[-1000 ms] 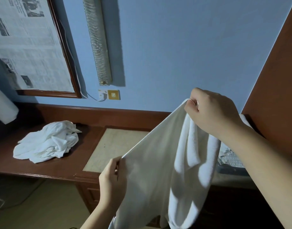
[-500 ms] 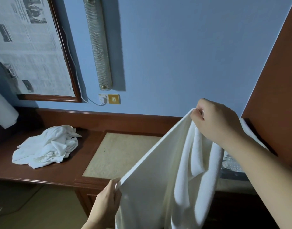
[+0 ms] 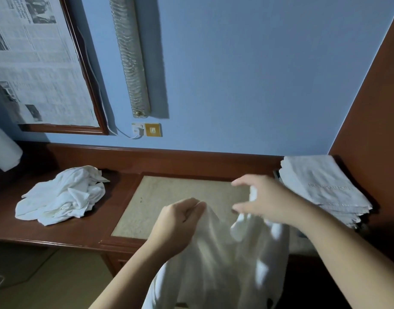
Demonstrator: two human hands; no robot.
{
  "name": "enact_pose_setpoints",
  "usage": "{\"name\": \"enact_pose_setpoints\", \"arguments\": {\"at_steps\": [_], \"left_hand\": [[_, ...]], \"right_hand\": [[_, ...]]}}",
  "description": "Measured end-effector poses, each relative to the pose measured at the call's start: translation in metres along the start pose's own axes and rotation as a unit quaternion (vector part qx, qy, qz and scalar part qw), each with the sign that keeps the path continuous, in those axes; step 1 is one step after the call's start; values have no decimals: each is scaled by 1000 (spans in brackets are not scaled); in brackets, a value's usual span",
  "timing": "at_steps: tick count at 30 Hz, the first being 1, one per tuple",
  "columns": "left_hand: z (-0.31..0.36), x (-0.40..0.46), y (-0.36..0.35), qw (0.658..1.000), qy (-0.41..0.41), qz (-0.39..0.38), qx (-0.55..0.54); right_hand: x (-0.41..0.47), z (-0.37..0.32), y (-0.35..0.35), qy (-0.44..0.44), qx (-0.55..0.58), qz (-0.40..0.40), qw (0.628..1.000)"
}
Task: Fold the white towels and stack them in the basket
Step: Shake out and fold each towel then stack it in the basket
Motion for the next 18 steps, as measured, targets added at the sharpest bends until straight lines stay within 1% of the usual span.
{"name": "enact_pose_setpoints", "arguments": {"at_steps": [1,2,4,6,10,12,15,18], "left_hand": [[15,6,0,999,-22,-23,14],[27,11,1,998,-43,-41,30],[45,16,6,993,-84,-66,59],[54,19,14,984,-126,-90,87],[55,21,21,965,-178,-149,121],[53,20,25,959,-193,-148,146],[51,18,33,954,-214,-120,171],[52,14,34,941,-246,-116,204]], "right_hand": [[1,-5,-15,12,4,-49,999],[4,-6,-27,21,-11,-72,997],[12,-5,-39,46,-22,-58,997],[16,-3,-37,65,-5,-48,997],[11,-5,-32,61,-10,-93,994],[13,-5,-31,56,-14,-103,993],[14,-11,-30,67,-16,-115,991],[14,-17,-36,79,-3,-159,984]]}}
Point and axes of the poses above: each hand's wrist, its own x-axis towards the middle knuckle, its own y-axis out of the back of the hand, z = x × y, the point moved 4 cm from there along x, towards the middle knuckle, and after that the axes turned 10 degrees about -z, right-handed, at the moved point
